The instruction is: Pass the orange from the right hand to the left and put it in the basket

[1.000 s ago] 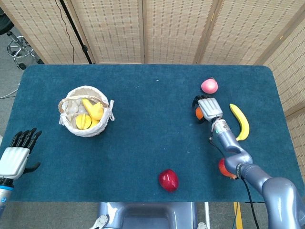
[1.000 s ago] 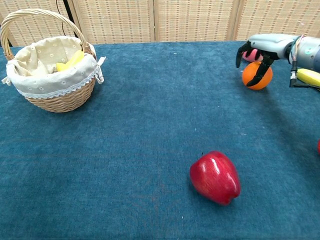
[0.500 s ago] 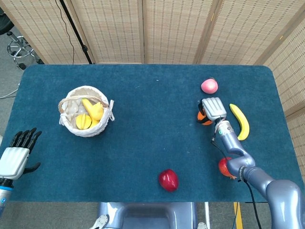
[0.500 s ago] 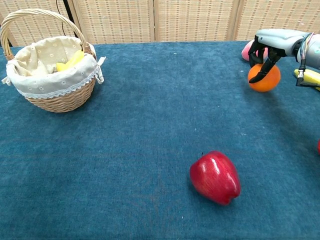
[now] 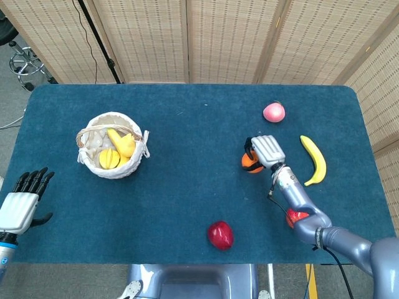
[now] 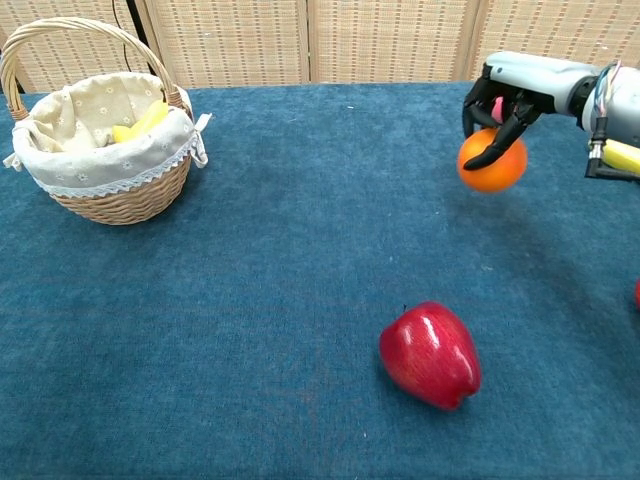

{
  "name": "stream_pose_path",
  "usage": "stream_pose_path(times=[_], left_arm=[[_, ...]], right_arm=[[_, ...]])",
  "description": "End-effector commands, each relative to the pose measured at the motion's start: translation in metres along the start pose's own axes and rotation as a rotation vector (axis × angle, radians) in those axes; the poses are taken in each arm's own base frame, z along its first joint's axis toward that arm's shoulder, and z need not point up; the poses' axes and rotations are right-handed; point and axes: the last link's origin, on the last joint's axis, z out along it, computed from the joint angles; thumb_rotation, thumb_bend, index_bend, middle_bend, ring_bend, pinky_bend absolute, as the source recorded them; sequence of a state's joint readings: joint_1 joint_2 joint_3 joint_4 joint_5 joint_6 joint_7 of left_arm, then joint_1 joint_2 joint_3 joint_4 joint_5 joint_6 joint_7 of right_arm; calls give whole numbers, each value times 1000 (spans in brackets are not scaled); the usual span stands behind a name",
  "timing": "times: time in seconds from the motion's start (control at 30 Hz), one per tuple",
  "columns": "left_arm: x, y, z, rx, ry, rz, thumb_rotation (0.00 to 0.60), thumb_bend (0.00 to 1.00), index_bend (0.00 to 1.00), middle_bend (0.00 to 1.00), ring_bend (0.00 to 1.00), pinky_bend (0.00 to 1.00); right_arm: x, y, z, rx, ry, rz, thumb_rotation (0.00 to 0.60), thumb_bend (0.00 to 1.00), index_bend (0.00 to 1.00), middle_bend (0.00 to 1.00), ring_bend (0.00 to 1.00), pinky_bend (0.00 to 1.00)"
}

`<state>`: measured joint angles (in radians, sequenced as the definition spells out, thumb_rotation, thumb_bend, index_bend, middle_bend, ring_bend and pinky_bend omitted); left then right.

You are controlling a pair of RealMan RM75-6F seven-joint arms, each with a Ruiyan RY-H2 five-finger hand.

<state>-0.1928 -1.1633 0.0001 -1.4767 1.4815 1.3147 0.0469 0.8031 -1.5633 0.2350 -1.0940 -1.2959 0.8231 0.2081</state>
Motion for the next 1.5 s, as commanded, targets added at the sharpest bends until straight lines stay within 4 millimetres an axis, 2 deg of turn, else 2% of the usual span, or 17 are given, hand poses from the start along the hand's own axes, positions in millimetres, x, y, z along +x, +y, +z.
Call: stream_pose_path(times=[0.03, 0.13, 0.27, 0.37, 0.53, 0.7, 0.93, 1.03, 1.1, 1.2, 1.3, 1.4, 1.5], left_arm=[[0, 1, 0, -4, -1, 1, 600, 181, 0, 0, 0, 14], [0, 3, 0, -9, 0, 1, 600, 179, 0, 0, 0, 14], [0, 4, 0, -12, 0, 4, 600, 180, 0, 0, 0, 14], [-1, 4, 1, -13, -1, 5, 600, 182, 0, 0, 0, 14], [-1, 4, 1, -17, -3, 5, 600, 182, 0, 0, 0, 14], [-1, 4, 0, -18, -1, 3, 600, 182, 0, 0, 0, 14], [0, 2, 0, -11, 0, -1, 600, 183, 0, 0, 0, 14], [0, 1, 1, -9, -2, -1, 600, 183, 0, 0, 0, 14], [-1, 2, 1, -9, -2, -1, 600, 182, 0, 0, 0, 14], [-1, 1, 1, -7, -3, -1, 600, 183, 0, 0, 0, 14], [-1, 1, 1, -7, -6, 0, 600, 181, 0, 0, 0, 14], [-1, 2, 2, -9, -7, 0, 600, 183, 0, 0, 0, 14], [-2, 2, 2, -10, -8, -1, 600, 182, 0, 0, 0, 14]], right_arm=[[1, -24, -35, 91, -28, 70, 600, 223, 824, 650, 635, 725], [-2, -42, -42, 127, -53, 121, 600, 223, 824, 651, 634, 725], [-13, -61, -42, 159, -72, 147, 600, 223, 825, 651, 633, 725], [-25, -71, -37, 162, -89, 179, 600, 224, 825, 651, 633, 725], [-51, -90, -18, 162, -107, 205, 600, 223, 825, 651, 632, 725], [-64, -96, 0, 155, -90, 161, 600, 223, 825, 651, 631, 725], [-66, -89, 11, 126, -75, 146, 600, 223, 816, 645, 616, 719], [-65, -87, 10, 122, -98, 164, 600, 223, 702, 539, 516, 634], [-64, -86, 8, 127, -121, 159, 600, 174, 519, 381, 370, 466], [-62, -87, 3, 134, -165, 149, 600, 31, 223, 174, 173, 230], [-56, -93, -3, 145, -198, 185, 600, 0, 31, 30, 29, 77], [-48, -102, -8, 162, -218, 257, 600, 0, 0, 0, 0, 9], [-38, -107, -14, 187, -238, 292, 600, 0, 0, 0, 0, 0]])
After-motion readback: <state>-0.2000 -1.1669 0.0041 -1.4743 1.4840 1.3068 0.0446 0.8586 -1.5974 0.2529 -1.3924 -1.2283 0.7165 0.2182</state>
